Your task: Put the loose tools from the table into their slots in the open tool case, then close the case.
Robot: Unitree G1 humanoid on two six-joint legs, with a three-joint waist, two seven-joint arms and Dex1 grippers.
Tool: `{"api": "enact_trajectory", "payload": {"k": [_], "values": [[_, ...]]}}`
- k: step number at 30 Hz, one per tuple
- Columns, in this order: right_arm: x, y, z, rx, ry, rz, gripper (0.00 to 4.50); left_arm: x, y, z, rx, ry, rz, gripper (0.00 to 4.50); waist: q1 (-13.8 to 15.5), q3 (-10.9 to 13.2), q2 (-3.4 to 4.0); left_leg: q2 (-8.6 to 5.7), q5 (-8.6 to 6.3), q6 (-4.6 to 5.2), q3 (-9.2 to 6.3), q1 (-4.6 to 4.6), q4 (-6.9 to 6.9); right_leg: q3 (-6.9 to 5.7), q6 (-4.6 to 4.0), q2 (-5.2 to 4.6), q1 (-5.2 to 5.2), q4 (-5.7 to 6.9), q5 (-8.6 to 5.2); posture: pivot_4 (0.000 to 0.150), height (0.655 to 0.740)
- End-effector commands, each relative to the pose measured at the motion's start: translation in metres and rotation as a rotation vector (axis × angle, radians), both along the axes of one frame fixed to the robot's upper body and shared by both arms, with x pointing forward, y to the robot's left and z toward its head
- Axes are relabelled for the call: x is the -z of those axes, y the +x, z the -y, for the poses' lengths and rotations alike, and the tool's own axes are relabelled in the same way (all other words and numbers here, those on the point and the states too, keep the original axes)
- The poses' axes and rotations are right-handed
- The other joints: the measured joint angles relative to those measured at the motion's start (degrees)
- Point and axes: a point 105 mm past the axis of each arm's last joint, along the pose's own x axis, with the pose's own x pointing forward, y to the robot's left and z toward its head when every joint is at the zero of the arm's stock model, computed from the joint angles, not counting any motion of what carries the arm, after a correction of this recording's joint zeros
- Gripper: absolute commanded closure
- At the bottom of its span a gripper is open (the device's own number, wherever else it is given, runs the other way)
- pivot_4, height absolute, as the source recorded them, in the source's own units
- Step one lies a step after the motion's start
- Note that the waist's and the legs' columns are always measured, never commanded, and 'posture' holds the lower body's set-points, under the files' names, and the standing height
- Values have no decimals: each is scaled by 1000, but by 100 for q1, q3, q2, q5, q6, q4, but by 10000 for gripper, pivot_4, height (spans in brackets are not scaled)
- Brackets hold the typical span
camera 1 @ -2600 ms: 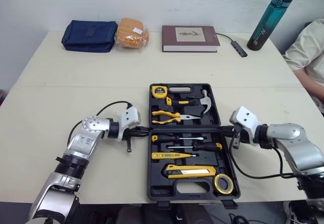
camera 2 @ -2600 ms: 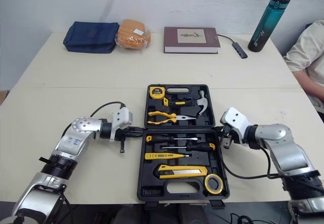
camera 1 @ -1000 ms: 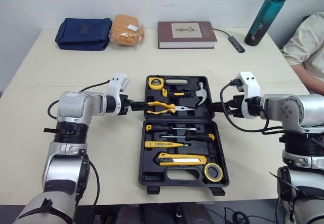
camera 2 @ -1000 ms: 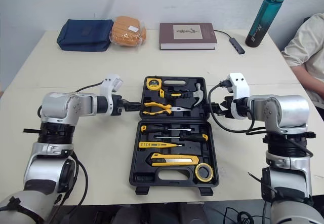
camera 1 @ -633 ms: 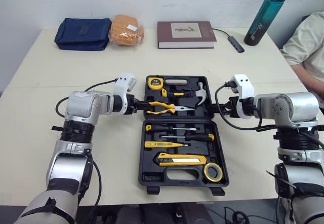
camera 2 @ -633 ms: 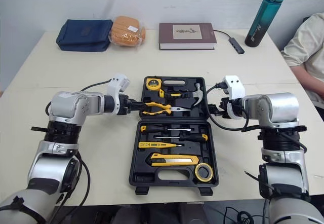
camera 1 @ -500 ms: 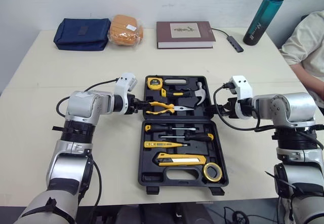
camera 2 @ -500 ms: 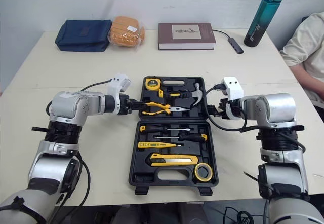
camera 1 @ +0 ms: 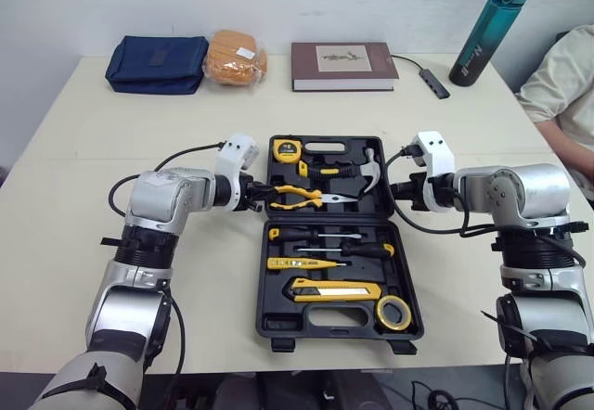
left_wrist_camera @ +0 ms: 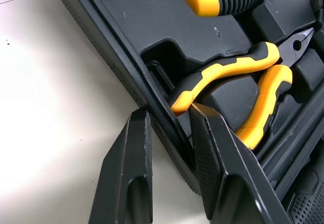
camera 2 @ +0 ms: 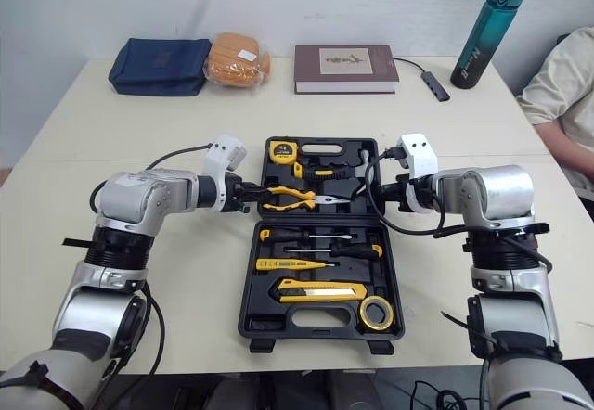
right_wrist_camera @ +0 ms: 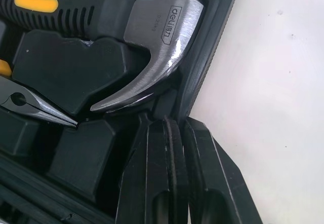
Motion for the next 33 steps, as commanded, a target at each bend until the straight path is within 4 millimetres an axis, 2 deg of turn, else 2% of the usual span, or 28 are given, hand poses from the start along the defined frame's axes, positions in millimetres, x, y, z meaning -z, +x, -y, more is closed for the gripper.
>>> {"api": "enact_trajectory", "payload": {"k": [1,5,13,20,23,28,33], "values": [[-5,-1,1,5,-6,21,45000,16,-5,2,-6,-14,-43,39989,2,0,0,0,0,0,0,0,0,0,0,0,0,0,0,1500,7400],[-22,2,-10,-51,-3,160,45000,-10,-2,14,44,-93,105,40804,25,0,0,-1,0,0,0,-1,0,0,0,-1,0,-1,0,1500,7400],[-61,12,-16,-58,15,491,45000,-46,15,9,39,-79,387,41613,0,5,5,-2,0,0,1,-18,2,1,1,1,-19,3,0,1500,7400],[-72,10,-11,-97,-111,745,45000,-73,20,11,97,-44,648,42154,-1,12,5,-2,1,0,3,-28,-10,-1,1,2,-28,-10,1,1500,7400],[-63,7,-6,-109,-176,822,45000,-69,18,10,134,18,750,42415,0,12,5,-2,1,1,3,-29,-12,-3,1,3,-28,-14,1,1500,7400],[-30,-7,0,-144,-270,909,45000,-49,10,3,135,75,854,42844,-6,12,6,-1,1,2,4,-28,-23,-2,1,3,-28,-19,1,1500,7400],[0,-30,0,-252,-380,999,45000,-36,-7,-5,155,186,1002,43512,-10,10,6,0,1,2,9,-8,-23,5,1,4,-14,-12,1,1500,7400]]}}
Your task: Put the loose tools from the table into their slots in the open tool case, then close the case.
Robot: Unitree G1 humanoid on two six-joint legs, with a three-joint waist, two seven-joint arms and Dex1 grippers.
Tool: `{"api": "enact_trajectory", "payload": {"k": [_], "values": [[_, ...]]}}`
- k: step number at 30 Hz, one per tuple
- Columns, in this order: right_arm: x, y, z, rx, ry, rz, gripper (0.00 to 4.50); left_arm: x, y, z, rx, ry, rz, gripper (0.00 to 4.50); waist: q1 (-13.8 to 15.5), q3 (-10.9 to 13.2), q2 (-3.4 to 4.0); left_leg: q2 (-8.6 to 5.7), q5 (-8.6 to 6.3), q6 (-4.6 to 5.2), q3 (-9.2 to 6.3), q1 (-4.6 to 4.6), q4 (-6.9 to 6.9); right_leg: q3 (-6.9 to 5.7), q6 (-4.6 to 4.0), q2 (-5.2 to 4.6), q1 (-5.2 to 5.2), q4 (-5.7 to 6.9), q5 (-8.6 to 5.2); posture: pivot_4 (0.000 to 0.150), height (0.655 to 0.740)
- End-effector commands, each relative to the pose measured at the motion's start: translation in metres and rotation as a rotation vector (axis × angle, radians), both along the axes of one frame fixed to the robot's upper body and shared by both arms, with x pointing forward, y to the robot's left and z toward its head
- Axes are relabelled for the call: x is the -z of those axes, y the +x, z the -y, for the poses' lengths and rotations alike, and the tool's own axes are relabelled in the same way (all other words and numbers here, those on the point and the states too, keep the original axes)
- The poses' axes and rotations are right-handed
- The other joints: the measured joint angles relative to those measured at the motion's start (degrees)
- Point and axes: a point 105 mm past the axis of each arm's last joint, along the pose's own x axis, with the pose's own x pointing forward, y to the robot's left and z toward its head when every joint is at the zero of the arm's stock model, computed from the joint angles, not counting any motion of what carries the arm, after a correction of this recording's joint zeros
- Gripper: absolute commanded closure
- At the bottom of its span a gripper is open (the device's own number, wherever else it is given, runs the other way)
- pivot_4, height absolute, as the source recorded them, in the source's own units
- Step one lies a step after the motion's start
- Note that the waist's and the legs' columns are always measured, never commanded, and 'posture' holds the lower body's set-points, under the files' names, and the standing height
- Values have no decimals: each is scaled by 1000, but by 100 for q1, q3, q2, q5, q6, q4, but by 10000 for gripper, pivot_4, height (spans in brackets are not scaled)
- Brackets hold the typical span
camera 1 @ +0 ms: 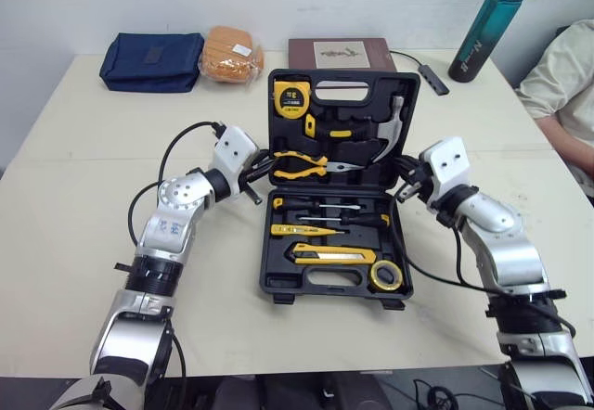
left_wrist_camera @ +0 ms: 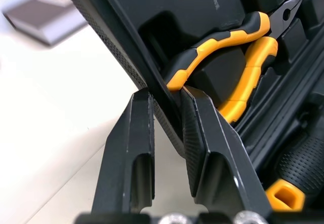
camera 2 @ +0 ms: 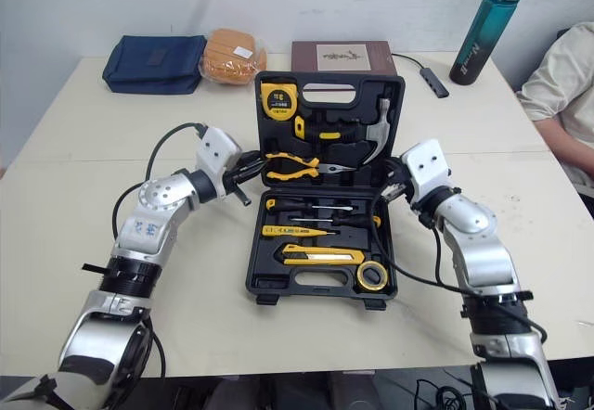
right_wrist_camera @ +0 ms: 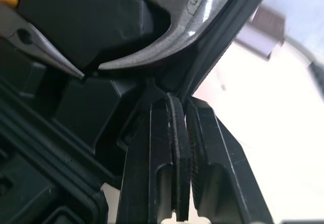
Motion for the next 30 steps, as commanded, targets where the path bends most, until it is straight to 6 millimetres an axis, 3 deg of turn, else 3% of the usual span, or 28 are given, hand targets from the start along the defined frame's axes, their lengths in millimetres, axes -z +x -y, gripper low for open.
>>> {"api": "enact_trajectory", "payload": {"k": [1,5,9,11,12,13,15,17,20,21,22,25,26,28,30], "values": [[13,-20,-7,-86,-179,96,45000,-10,-13,-6,-15,94,187,43622,-2,-1,0,0,0,0,2,5,-1,2,0,1,4,0,0,1500,7400],[23,-37,-8,-137,-346,226,45000,-4,-21,-17,-76,143,258,44942,-15,-3,-1,2,0,0,11,22,-6,9,0,4,16,1,0,1500,7400],[26,-70,-5,-222,-477,337,27503,-2,-40,-27,-78,132,239,28429,-24,-3,-2,4,0,0,12,40,-15,12,-2,7,35,-3,-1,1500,7400],[7,-96,4,-270,-481,250,17713,0,-61,-42,-34,54,53,19233,-23,-1,4,10,0,0,13,37,-16,11,-4,10,33,-5,-2,1500,7400],[0,-109,3,-313,-466,192,17613,1,-71,-47,-8,34,-21,14615,-22,6,18,10,0,0,13,37,-19,12,-5,7,33,-3,-3,1500,7400],[-6,-130,11,-349,-418,28,17613,1,-90,-64,25,1,-151,10603,-15,10,28,12,0,-1,12,31,-18,13,-6,7,29,1,-3,1500,7400],[-13,-174,14,-467,-338,-262,17613,-2,-126,-93,92,-14,-369,10603,-21,21,19,23,1,-4,0,39,-22,8,-8,11,42,-5,-4,1500,7400],[-13,-200,18,-517,-285,-465,17613,-7,-139,-113,81,-29,-476,10603,-12,38,-29,41,-1,-24,-25,108,-39,-14,-28,27,120,-22,-15,1500,7400],[-8,-212,19,-519,-135,-628,17613,-12,-131,-128,40,-23,-504,10603,68,57,-65,41,-24,6,-48,302,-150,-38,-48,34,366,-169,-13,1500,7400],[-4,-212,19,-512,-101,-648,17613,-12,-125,-128,36,-14,-502,10603,91,52,-74,39,-34,4,-52,341,-166,-41,-98,30,424,-209,-40,1500,7400],[0,-211,19,-504,-83,-662,17613,-13,-120,-127,35,-8,-498,10603,121,45,-86,30,-33,4,-49,341,-183,-40,-131,18,429,-229,-55,1500,7400],[11,-209,15,-505,-83,-681,17613,-15,-104,-119,60,10,-461,10603,190,39,-96,0,-20,44,-39,323,-186,-37,-80,-12,383,-228,-16,1500,7400],[14,-209,13,-508,-79,-689,20039,-14,-100,-115,69,19,-452,10138,197,39,-95,-1,-21,32,-33,313,-185,-38,-13,-16,370,-230,20,1500,7400],[19,-209,11,-509,-74,-701,25827,-13,-95,-109,98,22,-445,15676,202,38,-96,1,-27,22,-27,294,-184,-38,-16,-15,348,-240,14,1500,7400],[20,-212,8,-517,-59,-715,35615,-11,-94,-105,127,33,-447,22536,208,34,-93,4,-24,21,-22,215,-168,-36,-13,-8,274,-215,14,1500,7400]]}}
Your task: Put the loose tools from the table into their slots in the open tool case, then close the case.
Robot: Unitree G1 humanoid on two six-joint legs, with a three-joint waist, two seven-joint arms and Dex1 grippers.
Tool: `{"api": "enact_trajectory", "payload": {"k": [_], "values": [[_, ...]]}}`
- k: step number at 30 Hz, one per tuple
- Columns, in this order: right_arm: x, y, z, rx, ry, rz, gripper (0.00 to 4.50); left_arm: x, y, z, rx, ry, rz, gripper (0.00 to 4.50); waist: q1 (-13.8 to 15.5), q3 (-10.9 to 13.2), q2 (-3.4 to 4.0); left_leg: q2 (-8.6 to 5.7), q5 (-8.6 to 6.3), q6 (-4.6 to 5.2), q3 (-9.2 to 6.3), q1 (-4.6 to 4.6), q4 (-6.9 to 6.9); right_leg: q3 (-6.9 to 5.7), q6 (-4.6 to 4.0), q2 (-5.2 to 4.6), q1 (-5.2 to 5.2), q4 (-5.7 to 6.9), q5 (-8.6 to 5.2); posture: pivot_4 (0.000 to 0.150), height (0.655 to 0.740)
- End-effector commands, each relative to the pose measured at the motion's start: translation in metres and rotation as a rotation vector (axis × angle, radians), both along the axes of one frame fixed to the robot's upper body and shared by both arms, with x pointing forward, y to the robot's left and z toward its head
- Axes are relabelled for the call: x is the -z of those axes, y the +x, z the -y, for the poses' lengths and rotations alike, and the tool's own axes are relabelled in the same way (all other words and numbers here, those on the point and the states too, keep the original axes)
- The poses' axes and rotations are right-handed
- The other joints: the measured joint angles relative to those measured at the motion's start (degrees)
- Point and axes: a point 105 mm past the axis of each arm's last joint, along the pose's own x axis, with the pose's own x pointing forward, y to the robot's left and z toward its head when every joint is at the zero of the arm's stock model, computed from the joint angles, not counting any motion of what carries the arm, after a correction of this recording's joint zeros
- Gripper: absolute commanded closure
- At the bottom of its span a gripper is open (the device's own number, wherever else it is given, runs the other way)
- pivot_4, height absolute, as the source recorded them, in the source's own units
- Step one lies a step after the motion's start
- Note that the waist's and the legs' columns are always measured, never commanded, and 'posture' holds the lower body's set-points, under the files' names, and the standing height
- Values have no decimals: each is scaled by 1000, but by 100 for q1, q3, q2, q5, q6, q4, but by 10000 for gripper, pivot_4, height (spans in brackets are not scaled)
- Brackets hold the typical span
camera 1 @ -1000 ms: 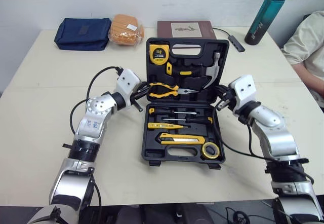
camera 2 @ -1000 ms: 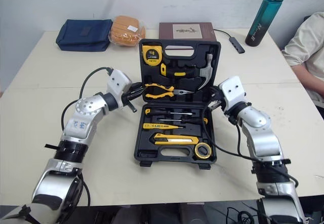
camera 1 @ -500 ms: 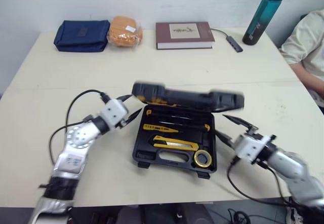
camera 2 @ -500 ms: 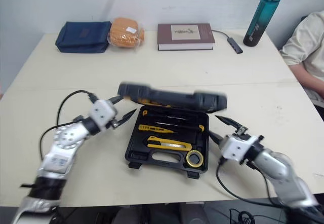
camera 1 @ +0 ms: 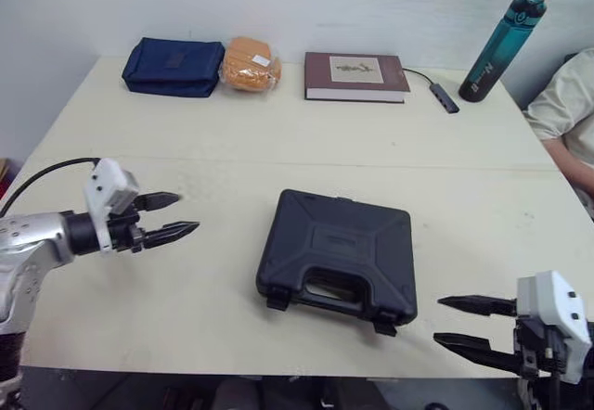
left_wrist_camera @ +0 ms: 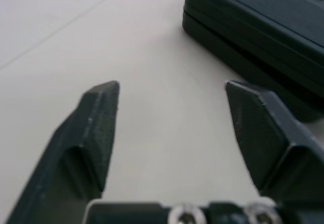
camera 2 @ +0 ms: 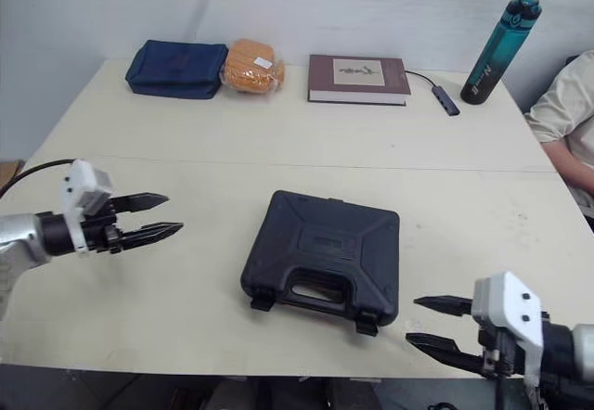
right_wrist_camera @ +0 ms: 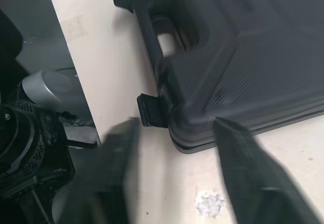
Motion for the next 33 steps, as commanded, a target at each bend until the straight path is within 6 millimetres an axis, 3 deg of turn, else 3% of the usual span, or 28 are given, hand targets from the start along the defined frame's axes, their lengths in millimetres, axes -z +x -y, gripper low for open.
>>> {"api": "enact_trajectory", "payload": {"k": [1,2,4,5,13,21,26,33], "values": [[1,-8,-6,-11,16,-23,41346,1,1,5,45,16,12,27852,-4,0,2,5,-1,-1,2,-26,11,0,2,4,-26,8,0,1500,7400],[1,-10,-7,-15,19,-33,45000,2,2,6,50,18,11,33336,-12,1,2,13,-6,-5,5,-65,32,0,2,11,-76,29,0,1500,7400],[3,-17,-8,-25,18,-65,45000,3,4,7,52,22,11,42169,-12,1,3,23,-8,-7,10,-117,59,0,3,18,-126,54,-1,1500,7400],[5,-21,-9,-31,15,-81,45000,4,6,7,57,28,12,43717,-10,2,2,24,-7,-8,12,-115,65,2,4,18,-126,51,-3,1500,7400],[30,-34,-21,-56,8,-169,45000,7,37,29,110,47,34,43717,-11,2,0,8,0,23,2,-77,121,9,10,17,-75,77,25,1500,7400],[64,-11,-25,-18,-30,-134,45000,14,100,63,116,95,74,43717,-4,2,-2,-2,4,18,22,-100,154,21,16,20,-96,77,27,1500,7400],[66,4,-31,7,-3,-93,45000,14,125,93,157,112,96,43717,-5,2,-3,-14,5,17,30,-98,160,24,21,28,-100,83,29,1500,7400],[67,15,-35,33,7,-60,45000,15,140,120,171,110,106,43717,-12,3,-3,-6,7,14,34,-101,158,26,21,31,-108,87,29,1500,7400]]}}
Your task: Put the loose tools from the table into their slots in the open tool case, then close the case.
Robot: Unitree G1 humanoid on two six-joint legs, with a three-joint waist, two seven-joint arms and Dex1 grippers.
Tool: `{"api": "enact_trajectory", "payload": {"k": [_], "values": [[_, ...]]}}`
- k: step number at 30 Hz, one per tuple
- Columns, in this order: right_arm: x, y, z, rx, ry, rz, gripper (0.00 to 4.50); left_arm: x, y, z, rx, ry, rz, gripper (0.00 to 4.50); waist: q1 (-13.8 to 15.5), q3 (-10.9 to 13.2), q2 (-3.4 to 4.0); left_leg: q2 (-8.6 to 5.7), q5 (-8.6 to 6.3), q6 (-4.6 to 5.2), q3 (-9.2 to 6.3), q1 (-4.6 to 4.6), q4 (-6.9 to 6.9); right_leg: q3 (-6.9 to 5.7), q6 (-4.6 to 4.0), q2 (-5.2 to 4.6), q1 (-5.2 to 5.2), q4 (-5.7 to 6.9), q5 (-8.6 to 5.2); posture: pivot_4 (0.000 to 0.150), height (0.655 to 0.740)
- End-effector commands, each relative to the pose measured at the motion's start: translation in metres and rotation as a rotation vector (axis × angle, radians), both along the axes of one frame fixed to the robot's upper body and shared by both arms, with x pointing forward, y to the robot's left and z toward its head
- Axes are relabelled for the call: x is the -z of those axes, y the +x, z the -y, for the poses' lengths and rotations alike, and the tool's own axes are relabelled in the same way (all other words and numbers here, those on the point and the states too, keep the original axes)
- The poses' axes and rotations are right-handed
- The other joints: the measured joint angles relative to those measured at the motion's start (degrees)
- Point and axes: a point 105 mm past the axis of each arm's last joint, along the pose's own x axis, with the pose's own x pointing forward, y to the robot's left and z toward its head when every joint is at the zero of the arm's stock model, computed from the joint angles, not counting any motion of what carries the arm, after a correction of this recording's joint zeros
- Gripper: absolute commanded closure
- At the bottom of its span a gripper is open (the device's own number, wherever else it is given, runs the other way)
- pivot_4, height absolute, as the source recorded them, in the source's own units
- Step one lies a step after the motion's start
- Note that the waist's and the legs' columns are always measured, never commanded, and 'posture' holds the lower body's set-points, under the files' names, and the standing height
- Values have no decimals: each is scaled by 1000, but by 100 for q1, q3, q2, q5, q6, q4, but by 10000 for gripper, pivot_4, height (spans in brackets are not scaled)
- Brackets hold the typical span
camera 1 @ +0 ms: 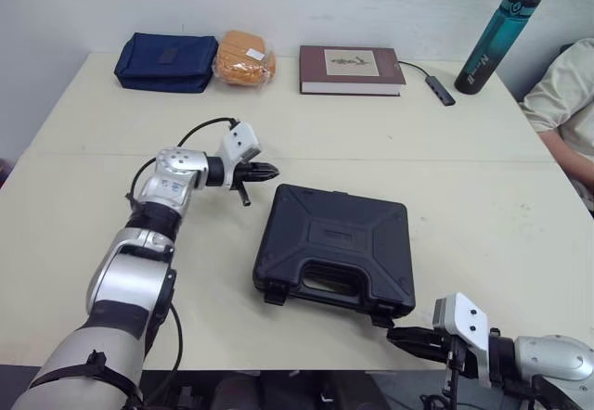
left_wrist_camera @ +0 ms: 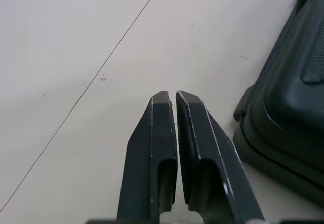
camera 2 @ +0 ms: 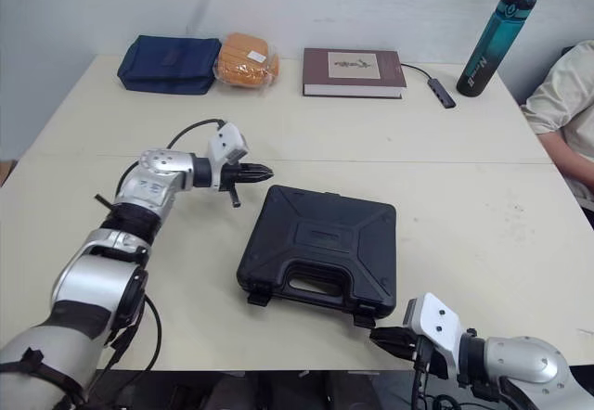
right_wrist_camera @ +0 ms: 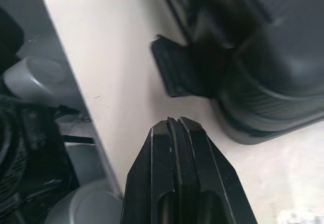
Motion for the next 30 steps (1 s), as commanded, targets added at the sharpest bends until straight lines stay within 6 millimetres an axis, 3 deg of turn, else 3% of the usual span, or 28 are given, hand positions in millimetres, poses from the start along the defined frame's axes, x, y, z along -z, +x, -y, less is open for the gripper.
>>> {"api": "enact_trajectory", "payload": {"k": [1,7,11,24,30], "values": [[-1,3,-4,4,7,18,45000,-10,4,11,21,-5,40,43717,4,0,0,1,0,-1,0,0,0,-1,0,0,0,1,0,1500,7400],[-3,16,-4,41,31,56,45000,1,-11,33,191,22,3,43717,11,0,0,3,1,-1,0,0,1,-1,1,-3,0,3,0,1500,7400],[-5,26,4,79,23,91,45000,8,-22,35,274,25,-41,43717,4,0,0,3,2,-3,3,1,1,-1,0,-1,-1,6,0,1500,7400],[-13,71,48,196,-117,208,45000,14,-45,27,393,5,-77,43717,1,0,0,6,2,-2,3,1,4,2,1,-7,0,10,1,1500,7400],[-23,73,62,220,-138,197,45000,13,-72,16,431,-17,-72,43717,2,3,6,19,3,-3,-1,2,2,1,-1,-9,-3,17,0,1500,7400]]}}
